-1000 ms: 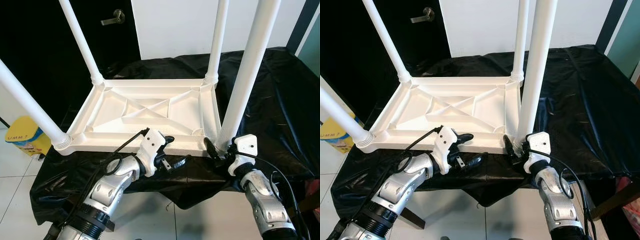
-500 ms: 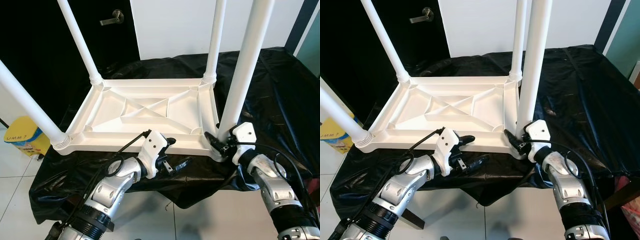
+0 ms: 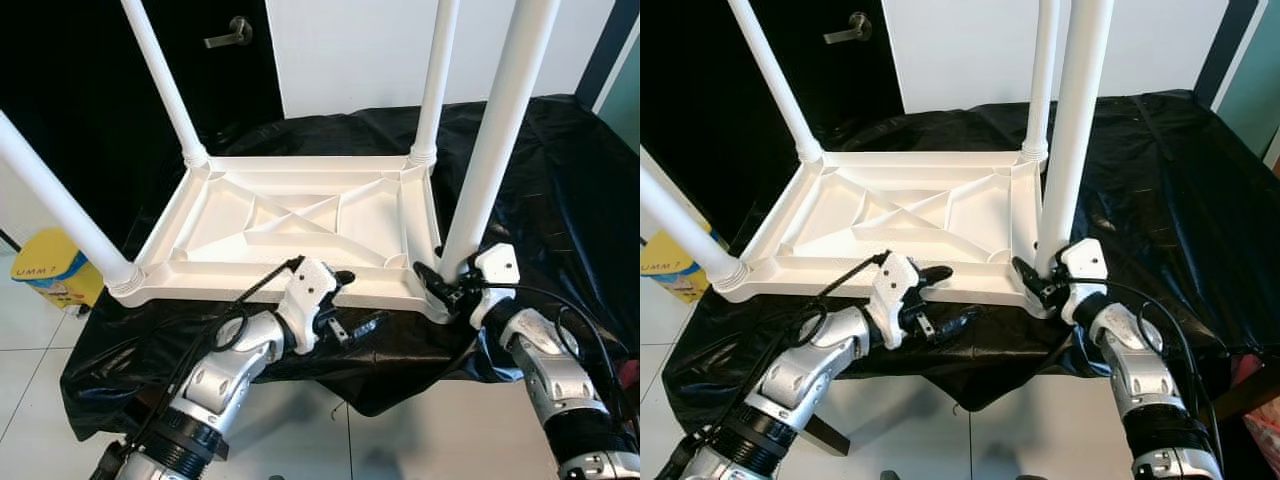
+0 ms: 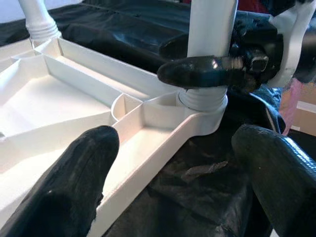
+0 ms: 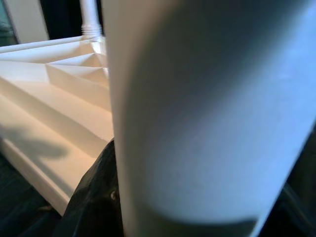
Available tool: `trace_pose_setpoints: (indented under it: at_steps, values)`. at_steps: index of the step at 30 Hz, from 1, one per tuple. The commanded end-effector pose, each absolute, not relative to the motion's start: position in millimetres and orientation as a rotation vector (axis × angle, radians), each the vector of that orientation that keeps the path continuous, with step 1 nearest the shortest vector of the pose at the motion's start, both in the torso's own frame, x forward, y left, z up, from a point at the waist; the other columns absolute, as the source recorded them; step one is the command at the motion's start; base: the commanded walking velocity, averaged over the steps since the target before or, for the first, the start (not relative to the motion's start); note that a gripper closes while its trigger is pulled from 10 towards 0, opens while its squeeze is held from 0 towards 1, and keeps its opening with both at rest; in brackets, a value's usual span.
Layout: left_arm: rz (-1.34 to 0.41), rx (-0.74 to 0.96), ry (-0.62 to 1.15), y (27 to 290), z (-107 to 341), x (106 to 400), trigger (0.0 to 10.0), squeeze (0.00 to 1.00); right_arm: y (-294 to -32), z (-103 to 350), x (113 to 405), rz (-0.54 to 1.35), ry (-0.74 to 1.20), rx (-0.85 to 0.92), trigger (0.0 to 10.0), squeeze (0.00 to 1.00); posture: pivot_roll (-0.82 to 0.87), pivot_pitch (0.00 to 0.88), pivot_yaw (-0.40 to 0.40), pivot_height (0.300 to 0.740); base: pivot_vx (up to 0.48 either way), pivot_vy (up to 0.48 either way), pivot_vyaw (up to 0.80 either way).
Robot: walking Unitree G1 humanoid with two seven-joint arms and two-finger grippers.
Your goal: Building children table
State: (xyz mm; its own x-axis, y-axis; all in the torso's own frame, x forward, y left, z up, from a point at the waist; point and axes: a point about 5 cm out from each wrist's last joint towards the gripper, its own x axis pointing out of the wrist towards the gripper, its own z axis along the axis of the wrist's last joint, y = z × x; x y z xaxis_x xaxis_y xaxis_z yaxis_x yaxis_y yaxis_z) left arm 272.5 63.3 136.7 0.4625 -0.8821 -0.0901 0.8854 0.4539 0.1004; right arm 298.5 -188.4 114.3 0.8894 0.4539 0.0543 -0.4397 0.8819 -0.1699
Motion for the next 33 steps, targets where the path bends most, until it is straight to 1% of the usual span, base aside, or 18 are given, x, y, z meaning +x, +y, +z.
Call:
trace_pose_setpoints:
  at_steps: [1, 3, 4, 5, 6, 7, 8, 11, 12, 13, 14, 17, 19, 20, 22, 27, 33]
  values:
    - [-1.140, 0.159, 0.043, 62.5, 135.1, 271.4, 10.0, 0.00, -187.8, 102.7, 295.8, 0.431, -0.033, -0.185, 10.0, 0.00, -0.13, 0.000, 0.042, 0.740, 0.000, 0.000, 0.00]
    - [-1.140, 0.159, 0.043, 62.5, 135.1, 271.4, 10.0, 0.00, -187.8, 102.7, 295.8, 0.431, -0.033, -0.185, 10.0, 0.00, -0.13, 0.000, 0.042, 0.740, 0.000, 0.000, 0.00]
    - [-1.144, 0.159, 0.040, 60.8, 136.6, 272.3, 10.0, 0.00, -185.7, 102.6, 295.9, 0.378, -0.040, -0.183, 10.0, 0.00, -0.14, 0.000, 0.042, 0.740, 0.000, 0.000, 0.00]
    - [-1.144, 0.159, 0.040, 60.8, 136.6, 272.3, 10.0, 0.00, -185.7, 102.6, 295.9, 0.378, -0.040, -0.183, 10.0, 0.00, -0.14, 0.000, 0.042, 0.740, 0.000, 0.000, 0.00]
    - [-1.145, 0.156, 0.033, 59.2, 139.2, 274.2, 10.0, 0.00, -179.4, 104.1, 295.6, 0.317, -0.052, -0.157, 10.0, 0.00, -0.14, 0.000, 0.041, 0.740, 0.000, 0.000, 0.00]
    - [-1.145, 0.156, 0.033, 59.2, 139.2, 274.2, 10.0, 0.00, -179.4, 104.1, 295.6, 0.317, -0.052, -0.157, 10.0, 0.00, -0.14, 0.000, 0.041, 0.740, 0.000, 0.000, 0.00]
    - [-1.148, 0.156, 0.029, 58.1, 141.2, 275.6, 10.0, 0.00, -173.5, 106.3, 295.4, 0.260, -0.066, -0.145, 10.0, 0.00, -0.14, 0.000, 0.041, 0.740, 0.000, 0.000, 0.00]
    - [-1.149, 0.157, 0.026, 57.6, 142.4, 276.4, 10.0, 0.00, -169.8, 107.9, 295.2, 0.226, -0.075, -0.139, 10.0, 0.00, -0.14, 0.000, 0.041, 0.740, 0.000, 0.000, 0.00]
    - [-1.149, 0.162, 0.025, 58.7, 143.4, 277.3, 10.0, 0.00, -165.9, 108.6, 296.3, 0.161, -0.074, -0.116, 10.0, 0.00, -0.13, 0.000, 0.040, 0.740, 0.000, 0.000, 0.00]
    - [-1.149, 0.162, 0.025, 58.7, 143.4, 277.3, 10.0, 0.00, -165.9, 108.6, 296.3, 0.161, -0.074, -0.116, 10.0, 0.00, -0.13, 0.000, 0.040, 0.740, 0.000, 0.000, 0.00]
    - [-1.148, 0.165, 0.025, 60.4, 144.5, 277.9, 10.0, 0.00, -163.2, 109.1, 297.0, 0.105, -0.076, -0.107, 10.0, 0.00, -0.12, 0.000, 0.038, 0.740, 0.000, 0.000, 0.00]
    - [-1.144, 0.168, 0.025, 62.1, 145.3, 278.6, 10.0, 0.00, -159.9, 108.8, 297.2, 0.057, -0.075, -0.092, 10.0, 0.00, -0.12, 0.000, 0.036, 0.740, 0.000, 0.000, 0.00]
    - [-1.130, 0.167, 0.020, 63.7, 147.8, 280.1, 10.0, 0.00, -153.8, 105.6, 295.9, -0.047, -0.063, -0.073, 10.0, 0.00, -0.11, 0.000, 0.027, 0.740, 0.000, 0.000, 0.00]
    - [-1.130, 0.167, 0.020, 63.7, 147.8, 280.1, 10.0, 0.00, -153.8, 105.6, 295.9, -0.047, -0.063, -0.073, 10.0, 0.00, -0.11, 0.000, 0.027, 0.740, 0.000, 0.000, 0.00]
    - [-1.122, 0.161, 0.018, 63.3, 148.5, 280.3, 10.0, 0.00, -150.6, 102.9, 293.9, -0.110, -0.052, -0.055, 10.0, 0.00, -0.10, 0.000, 0.024, 0.740, 0.000, 0.000, 0.00]
    - [-1.113, 0.151, 0.021, 62.6, 147.1, 278.6, 10.0, 0.00, -144.2, 98.8, 289.8, -0.160, -0.016, -0.031, 10.0, 0.00, -0.11, 0.003, 0.028, 0.740, 0.000, 0.000, 0.00]
    - [-1.095, 0.148, 0.022, 63.3, 146.3, 280.0, 10.0, 0.00, -145.8, 99.3, 288.8, -0.174, -0.011, -0.027, 10.0, 0.00, -0.11, 0.004, 0.036, 0.740, 0.000, 0.000, 0.00]
